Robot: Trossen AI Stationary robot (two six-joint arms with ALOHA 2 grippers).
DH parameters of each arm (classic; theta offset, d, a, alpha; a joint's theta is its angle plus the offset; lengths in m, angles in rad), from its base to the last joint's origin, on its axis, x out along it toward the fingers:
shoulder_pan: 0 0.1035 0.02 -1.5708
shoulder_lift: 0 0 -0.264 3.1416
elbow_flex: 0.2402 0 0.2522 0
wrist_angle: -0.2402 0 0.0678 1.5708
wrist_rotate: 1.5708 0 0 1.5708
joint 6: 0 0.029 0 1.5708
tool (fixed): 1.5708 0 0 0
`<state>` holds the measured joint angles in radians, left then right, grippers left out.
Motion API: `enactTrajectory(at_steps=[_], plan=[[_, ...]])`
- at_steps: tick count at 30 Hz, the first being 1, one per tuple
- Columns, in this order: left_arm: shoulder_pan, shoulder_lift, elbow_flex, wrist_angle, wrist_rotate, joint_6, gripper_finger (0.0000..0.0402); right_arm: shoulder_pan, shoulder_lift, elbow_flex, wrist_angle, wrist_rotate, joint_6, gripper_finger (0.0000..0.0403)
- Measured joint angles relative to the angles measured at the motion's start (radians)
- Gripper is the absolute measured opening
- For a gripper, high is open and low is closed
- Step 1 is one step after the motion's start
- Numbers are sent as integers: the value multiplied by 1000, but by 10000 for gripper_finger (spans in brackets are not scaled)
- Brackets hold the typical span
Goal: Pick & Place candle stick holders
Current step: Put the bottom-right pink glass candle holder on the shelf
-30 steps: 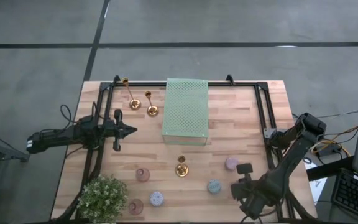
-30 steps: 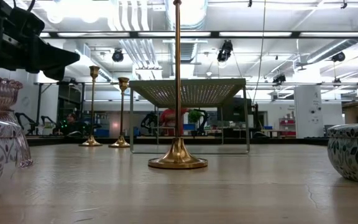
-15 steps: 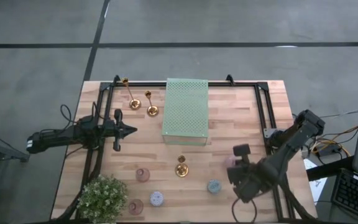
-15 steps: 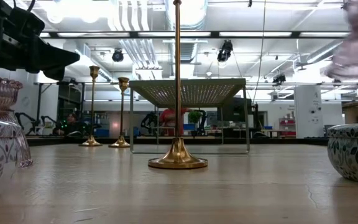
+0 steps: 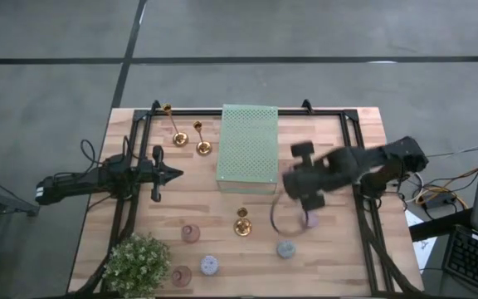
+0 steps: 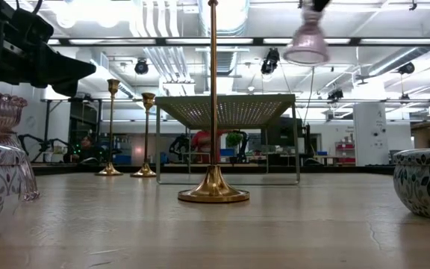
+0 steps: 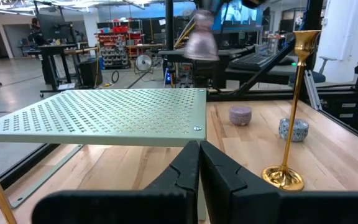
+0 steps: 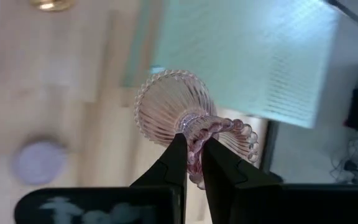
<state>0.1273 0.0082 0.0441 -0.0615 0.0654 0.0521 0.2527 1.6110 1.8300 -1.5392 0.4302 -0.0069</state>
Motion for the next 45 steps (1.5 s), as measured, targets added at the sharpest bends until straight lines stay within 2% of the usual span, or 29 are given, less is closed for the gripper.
enactTrajectory(at_steps=[10, 15, 22, 32, 35, 39, 45], plan=[[0, 0, 0, 0, 0, 0, 19, -308, 71, 165, 62, 14, -287, 23], [0, 3, 0, -1, 0, 0, 19, -430, 115, 207, 68, 13, -359, 23], [0, 6, 0, -2, 0, 0, 19, -548, 189, 208, 148, -68, -475, 24], [0, 6, 0, -2, 0, 0, 19, -646, 280, 210, 172, -74, -578, 24], [0, 8, 0, -2, 0, 0, 19, -659, 292, 210, 182, -83, -600, 24], [0, 8, 0, -2, 0, 0, 19, -673, 309, 210, 218, -146, -625, 24], [0, 9, 0, -2, 0, 0, 19, -678, 332, 210, 248, -146, -652, 24]])
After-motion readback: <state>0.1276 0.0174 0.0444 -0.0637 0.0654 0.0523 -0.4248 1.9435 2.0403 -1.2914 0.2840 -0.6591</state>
